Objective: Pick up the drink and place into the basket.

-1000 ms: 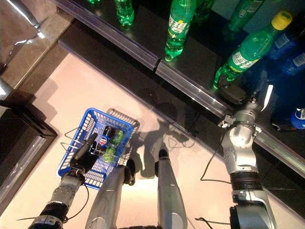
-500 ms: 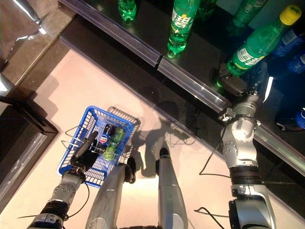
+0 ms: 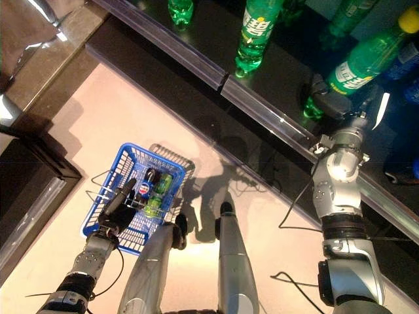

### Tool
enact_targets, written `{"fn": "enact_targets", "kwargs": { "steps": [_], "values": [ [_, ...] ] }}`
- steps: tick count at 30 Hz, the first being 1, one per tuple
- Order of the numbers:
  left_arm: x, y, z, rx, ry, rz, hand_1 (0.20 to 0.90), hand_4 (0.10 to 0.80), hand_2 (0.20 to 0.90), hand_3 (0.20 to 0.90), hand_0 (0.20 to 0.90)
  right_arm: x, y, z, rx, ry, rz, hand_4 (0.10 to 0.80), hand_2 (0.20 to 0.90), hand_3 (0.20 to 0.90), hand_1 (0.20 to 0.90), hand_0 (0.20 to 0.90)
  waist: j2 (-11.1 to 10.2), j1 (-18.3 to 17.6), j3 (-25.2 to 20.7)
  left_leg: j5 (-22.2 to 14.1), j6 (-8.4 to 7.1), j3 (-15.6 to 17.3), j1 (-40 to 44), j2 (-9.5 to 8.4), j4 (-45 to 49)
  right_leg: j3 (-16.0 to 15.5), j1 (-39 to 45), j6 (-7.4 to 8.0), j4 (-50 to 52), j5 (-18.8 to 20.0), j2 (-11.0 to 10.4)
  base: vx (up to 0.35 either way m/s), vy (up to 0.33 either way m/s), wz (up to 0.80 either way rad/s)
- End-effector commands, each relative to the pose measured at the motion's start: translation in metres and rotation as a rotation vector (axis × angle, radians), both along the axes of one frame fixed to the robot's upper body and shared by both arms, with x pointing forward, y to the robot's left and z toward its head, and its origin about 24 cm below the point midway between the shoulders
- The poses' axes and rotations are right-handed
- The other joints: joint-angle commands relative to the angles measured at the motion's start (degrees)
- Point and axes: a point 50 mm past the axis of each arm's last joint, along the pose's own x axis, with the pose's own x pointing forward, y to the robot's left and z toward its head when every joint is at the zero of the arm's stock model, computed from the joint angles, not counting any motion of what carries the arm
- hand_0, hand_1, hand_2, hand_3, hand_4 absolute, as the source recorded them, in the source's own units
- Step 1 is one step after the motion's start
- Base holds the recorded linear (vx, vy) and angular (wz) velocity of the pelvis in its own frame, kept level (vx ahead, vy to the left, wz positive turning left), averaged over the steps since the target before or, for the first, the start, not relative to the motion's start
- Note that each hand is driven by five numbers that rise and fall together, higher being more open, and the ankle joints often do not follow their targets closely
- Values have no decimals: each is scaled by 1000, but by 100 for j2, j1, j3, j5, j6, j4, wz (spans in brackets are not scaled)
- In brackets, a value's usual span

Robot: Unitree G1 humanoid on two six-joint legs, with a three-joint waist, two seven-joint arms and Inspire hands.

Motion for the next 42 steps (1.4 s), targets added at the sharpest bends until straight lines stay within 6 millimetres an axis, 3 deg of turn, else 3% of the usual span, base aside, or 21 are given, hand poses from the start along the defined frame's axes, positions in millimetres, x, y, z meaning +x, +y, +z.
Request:
{"fn": "enact_targets", "kwargs": {
  "steps": [1,3,4,5,7,16,24,30,42],
  "values": [
    [12,8,46,23,-300,-30,300,100,300,200,300,-22,-17,86,-124,-304,-97,800,900,900,900,900,249,201,-136,20,404,-207,160,-511,-320,-484,267,-331,-259,140,449,0,0,0],
    [12,9,46,21,-300,-28,300,100,300,200,300,-21,-19,89,-141,-295,-114,800,900,900,900,900,252,219,-136,42,397,-222,174,-516,-352,-493,277,-340,-264,134,443,4,0,3],
    [12,10,46,20,-300,-28,300,100,300,200,300,-20,-20,91,-146,-284,-119,742,851,842,851,851,255,232,-136,58,390,-233,181,-520,-375,-503,293,-346,-285,133,433,4,-1,8],
    [13,10,47,20,-301,-27,300,100,300,200,300,-20,-20,91,-150,-281,-125,613,740,713,740,740,254,240,-136,65,388,-238,178,-521,-379,-509,294,-349,-287,133,429,-4,-7,10],
    [13,12,47,18,-304,-26,300,100,300,200,300,-20,-22,94,-157,-273,-136,105,305,205,305,305,248,258,-136,83,377,-254,163,-527,-395,-523,293,-363,-300,122,423,-9,-10,6],
    [13,8,48,13,-315,-36,300,100,300,200,300,-24,-17,100,-206,-319,-195,100,300,200,300,300,235,302,-136,124,378,-299,165,-525,-476,-552,308,-373,-354,119,415,-13,-5,6],
    [8,11,48,1,-334,-17,300,100,300,200,300,-35,4,110,-474,-352,-268,100,300,200,300,300,212,255,-160,125,387,-273,200,-522,-510,-520,351,-373,-466,159,439,-15,25,1],
    [2,13,47,-10,-343,15,300,100,300,200,300,-53,27,91,-492,-423,-160,100,300,200,300,300,149,117,-225,152,392,-239,356,-490,-665,-426,512,-345,-697,229,456,4,50,0],
    [-13,18,42,-10,-363,76,300,100,300,200,300,-90,46,52,-539,-487,-77,100,300,200,300,300,15,-173,-301,212,429,-67,734,-431,-1035,-197,855,-220,-1362,555,487,-30,43,-3]
  ]
}}
